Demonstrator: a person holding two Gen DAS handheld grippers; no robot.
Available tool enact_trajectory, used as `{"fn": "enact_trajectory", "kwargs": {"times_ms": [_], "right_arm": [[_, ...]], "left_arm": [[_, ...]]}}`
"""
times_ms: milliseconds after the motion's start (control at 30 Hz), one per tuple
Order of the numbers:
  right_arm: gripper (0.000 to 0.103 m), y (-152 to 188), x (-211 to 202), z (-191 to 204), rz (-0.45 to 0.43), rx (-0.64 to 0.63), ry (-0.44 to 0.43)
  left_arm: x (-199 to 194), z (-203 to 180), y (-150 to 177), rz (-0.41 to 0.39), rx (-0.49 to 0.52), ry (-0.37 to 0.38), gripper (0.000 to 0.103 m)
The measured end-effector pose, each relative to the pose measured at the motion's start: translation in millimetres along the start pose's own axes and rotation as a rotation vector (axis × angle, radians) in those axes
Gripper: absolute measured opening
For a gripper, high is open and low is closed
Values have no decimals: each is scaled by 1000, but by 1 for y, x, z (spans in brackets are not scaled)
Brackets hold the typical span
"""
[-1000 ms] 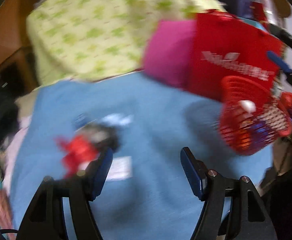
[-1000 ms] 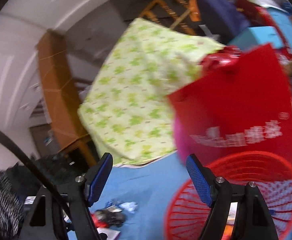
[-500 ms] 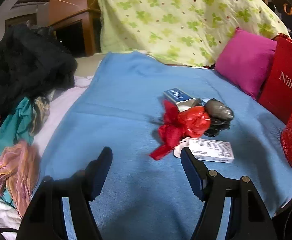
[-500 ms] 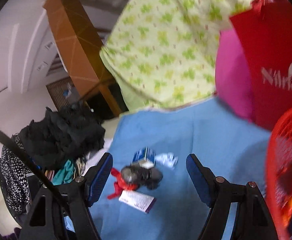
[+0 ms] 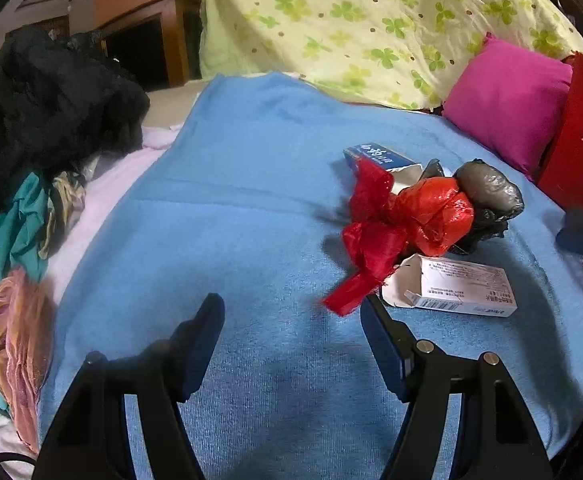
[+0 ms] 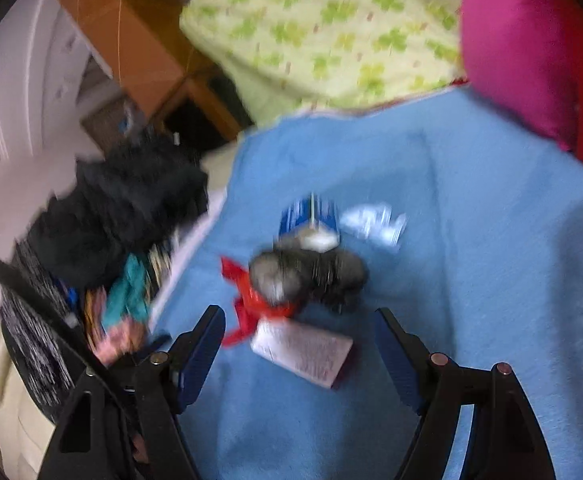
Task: Collect trash
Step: 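Return both tools to the pile and grasp the white leaflet with the right tool, then grasp the red ribbon bag with the left tool while the right tool holds the leaflet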
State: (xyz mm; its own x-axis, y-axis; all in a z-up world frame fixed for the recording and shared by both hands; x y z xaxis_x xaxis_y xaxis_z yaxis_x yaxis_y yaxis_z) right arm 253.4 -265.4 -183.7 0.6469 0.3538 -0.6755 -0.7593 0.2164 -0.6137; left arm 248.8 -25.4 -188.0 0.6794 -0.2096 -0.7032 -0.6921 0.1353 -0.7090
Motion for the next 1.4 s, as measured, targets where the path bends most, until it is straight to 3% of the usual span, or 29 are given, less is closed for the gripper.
{"fn": "enact_trajectory", "kwargs": {"times_ms": [333,500,733,867,933,1000,1200,1400], "right_arm": [[79,8,63,20,37,-168,73],[79,9,93,20,126,-145,12],[79,28,87,40,205,-255,-22],[79,42,86,53,203,-355,14],[77,48,90,56,197,-401,57],[55,53,93,58,178,-458,112],[50,56,83,51,138,-479,172],[48,45,63,17,130,-376,221]], "left_arm": [[4,10,1,12,-14,-25,71],[4,21,2,18,-43,-26,71],[3,32,0,11,-79,-31,71],[2,25,0,4,-44,-50,71],[2,22,1,3,-27,-54,71],[2,21,0,3,-16,-58,71],[2,21,0,2,-15,-58,71],[2,14,-1,-3,11,-60,71]]}}
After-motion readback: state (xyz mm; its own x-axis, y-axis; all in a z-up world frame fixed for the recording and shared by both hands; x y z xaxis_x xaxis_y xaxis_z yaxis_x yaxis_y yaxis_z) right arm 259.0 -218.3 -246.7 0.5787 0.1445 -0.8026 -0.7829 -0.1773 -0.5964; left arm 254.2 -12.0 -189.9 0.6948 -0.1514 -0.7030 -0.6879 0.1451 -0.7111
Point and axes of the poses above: each gripper's, at about its wrist camera, not at the fingertips, and x roughly the way its jaws point, z to its left, y to its underside, the point moved 3 cm from there along x, roughly the way its jaws point, and after that the axes turned 6 degrees about y, right-handed, at the moved point
